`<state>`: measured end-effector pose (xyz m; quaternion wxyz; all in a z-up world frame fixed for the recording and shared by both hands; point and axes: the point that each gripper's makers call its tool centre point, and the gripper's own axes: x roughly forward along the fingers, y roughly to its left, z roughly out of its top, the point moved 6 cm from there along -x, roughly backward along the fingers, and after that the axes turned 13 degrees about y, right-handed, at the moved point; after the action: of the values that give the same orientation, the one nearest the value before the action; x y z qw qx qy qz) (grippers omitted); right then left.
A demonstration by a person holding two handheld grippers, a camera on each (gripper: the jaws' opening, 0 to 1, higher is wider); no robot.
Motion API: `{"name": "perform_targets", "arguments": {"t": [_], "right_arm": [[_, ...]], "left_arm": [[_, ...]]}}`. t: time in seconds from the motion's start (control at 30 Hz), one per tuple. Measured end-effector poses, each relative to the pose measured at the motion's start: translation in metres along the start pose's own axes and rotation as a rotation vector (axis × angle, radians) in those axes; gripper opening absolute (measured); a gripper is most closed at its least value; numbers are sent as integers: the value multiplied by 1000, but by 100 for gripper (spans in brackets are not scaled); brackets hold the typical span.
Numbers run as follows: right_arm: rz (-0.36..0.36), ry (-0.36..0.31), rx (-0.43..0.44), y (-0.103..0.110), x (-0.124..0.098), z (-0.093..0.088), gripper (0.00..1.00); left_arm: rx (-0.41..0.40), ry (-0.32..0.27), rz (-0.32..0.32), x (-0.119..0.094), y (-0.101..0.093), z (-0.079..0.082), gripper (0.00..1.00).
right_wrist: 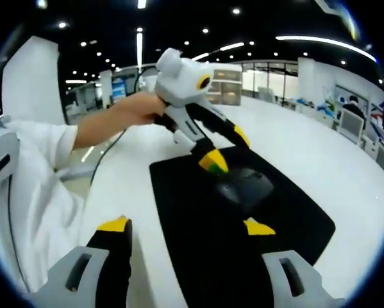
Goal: Arrange the mouse and mouse pad neatly on the desk surface
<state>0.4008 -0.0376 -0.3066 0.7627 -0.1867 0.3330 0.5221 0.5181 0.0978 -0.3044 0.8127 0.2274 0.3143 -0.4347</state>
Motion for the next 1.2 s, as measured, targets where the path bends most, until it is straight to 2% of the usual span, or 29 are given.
{"name": "perform_targets", "arguments": {"t": [0.2, 0.33, 1.2], "right_arm": [[16, -14, -1, 5, 1, 0, 65], [17, -17, 6, 2, 1, 0, 62], [11, -38, 17, -5, -5, 5, 63]], "left_arm": [[0, 0, 3, 1, 5, 2, 55], [3, 2, -2, 1, 6, 2, 56], [4, 9, -5, 1, 15, 7, 58]]}}
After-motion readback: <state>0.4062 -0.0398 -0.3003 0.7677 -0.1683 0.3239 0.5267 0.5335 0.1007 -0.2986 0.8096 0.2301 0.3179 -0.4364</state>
